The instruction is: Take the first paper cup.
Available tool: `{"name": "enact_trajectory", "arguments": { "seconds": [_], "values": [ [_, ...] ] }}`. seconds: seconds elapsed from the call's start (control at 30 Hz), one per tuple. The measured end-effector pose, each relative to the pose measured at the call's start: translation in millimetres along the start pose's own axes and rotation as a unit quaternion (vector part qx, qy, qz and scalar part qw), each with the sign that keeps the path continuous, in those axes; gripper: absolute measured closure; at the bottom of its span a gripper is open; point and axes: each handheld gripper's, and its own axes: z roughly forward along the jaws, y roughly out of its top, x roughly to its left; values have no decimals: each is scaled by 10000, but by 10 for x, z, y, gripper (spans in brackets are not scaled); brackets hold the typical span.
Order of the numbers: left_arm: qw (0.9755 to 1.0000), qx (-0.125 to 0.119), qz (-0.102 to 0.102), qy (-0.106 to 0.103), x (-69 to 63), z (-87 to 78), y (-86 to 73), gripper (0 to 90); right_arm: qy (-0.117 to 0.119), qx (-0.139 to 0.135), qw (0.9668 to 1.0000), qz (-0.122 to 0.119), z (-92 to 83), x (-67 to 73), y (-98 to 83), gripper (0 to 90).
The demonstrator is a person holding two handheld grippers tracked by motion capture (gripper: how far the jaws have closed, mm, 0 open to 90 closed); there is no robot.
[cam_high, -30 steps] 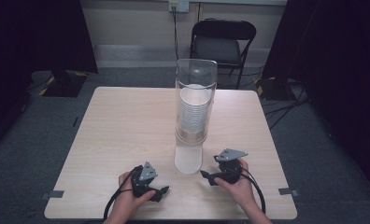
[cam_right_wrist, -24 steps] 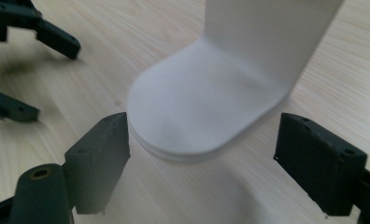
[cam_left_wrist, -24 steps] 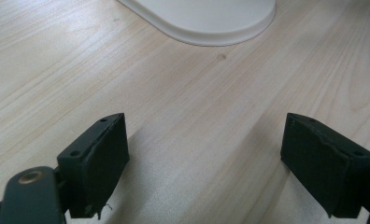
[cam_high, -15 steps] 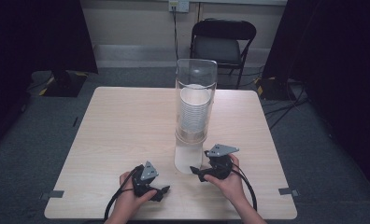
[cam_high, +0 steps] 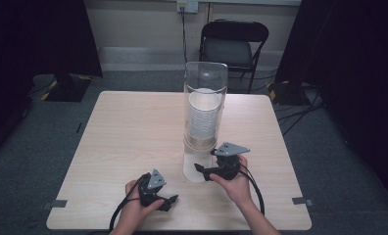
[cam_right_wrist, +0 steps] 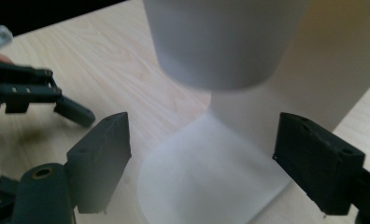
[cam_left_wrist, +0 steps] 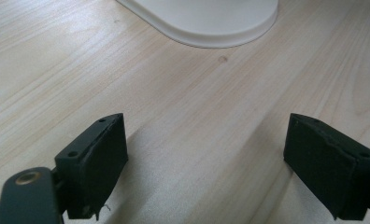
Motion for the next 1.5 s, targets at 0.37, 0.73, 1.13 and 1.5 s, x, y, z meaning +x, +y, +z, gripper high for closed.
{"name": "enact_trajectory", "arguments": {
  "seconds": [0.37, 0.73, 1.13, 1.5],
  "values": [
    [10000, -25, -5, -31, 2, 2, -2, 131, -36, -392, 9992, -19, -4, -3, 256, 245],
    [10000, -7, -1, 10, -1, 1, -1, 131, -160, -445, 9987, -192, 5, -13, 265, 353],
    [10000, -33, -8, -30, 0, 3, -3, 131, -201, -556, 9979, -258, 26, -5, 190, 367],
    [10000, -39, -10, -29, 1, 5, -3, 131, -206, -609, 9977, -212, 32, -4, 205, 339]
  ]
}}
